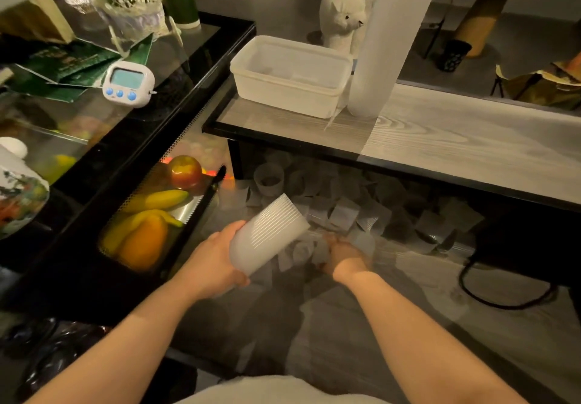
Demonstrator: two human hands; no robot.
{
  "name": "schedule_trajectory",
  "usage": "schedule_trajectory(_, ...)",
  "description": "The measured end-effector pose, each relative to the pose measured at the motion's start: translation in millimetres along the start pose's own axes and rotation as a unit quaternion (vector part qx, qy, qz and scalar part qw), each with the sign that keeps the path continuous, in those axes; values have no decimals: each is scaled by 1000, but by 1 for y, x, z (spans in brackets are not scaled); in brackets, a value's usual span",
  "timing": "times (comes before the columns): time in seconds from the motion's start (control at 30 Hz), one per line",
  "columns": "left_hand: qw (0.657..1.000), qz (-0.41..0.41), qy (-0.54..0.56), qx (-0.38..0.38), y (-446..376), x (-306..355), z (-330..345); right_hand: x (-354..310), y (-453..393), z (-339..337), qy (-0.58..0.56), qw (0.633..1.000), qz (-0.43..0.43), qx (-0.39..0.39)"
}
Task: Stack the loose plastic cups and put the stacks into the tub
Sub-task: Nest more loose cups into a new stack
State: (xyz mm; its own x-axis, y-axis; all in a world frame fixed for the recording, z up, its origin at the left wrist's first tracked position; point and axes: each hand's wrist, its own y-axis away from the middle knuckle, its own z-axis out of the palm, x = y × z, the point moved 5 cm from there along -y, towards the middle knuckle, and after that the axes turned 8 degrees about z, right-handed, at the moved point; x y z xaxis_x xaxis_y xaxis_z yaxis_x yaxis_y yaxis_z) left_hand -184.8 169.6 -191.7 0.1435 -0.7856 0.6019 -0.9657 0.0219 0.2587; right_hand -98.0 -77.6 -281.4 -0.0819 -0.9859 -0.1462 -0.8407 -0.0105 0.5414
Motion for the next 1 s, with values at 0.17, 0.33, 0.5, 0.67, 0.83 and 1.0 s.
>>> schedule_trajectory(0.17, 1000, -3, -8, 7, 9, -3, -3, 6, -5, 6, 8, 1000, 18, 25)
schedule_trajectory(0.33, 999, 3, -31, 5, 11, -2, -2, 33, 16, -6, -182, 976, 84, 80)
schedule_trajectory(0.5, 998, 8, -66, -17, 10, 10, 6, 49, 52, -42, -543, 832, -10, 118)
schedule_trajectory(0.67, 997, 51, -45, -28, 10, 20, 13, 32, 84, -74, -641, 753, -149, -2)
schedule_trajectory(0.83, 993, 100, -48, -36, 14, 35, 15, 32, 87, -82, -602, 778, -174, -36)
schedule_trajectory(1.0, 989, 130, -60, -35, 16, 49, 16, 32, 90, -84, -493, 847, -171, -100)
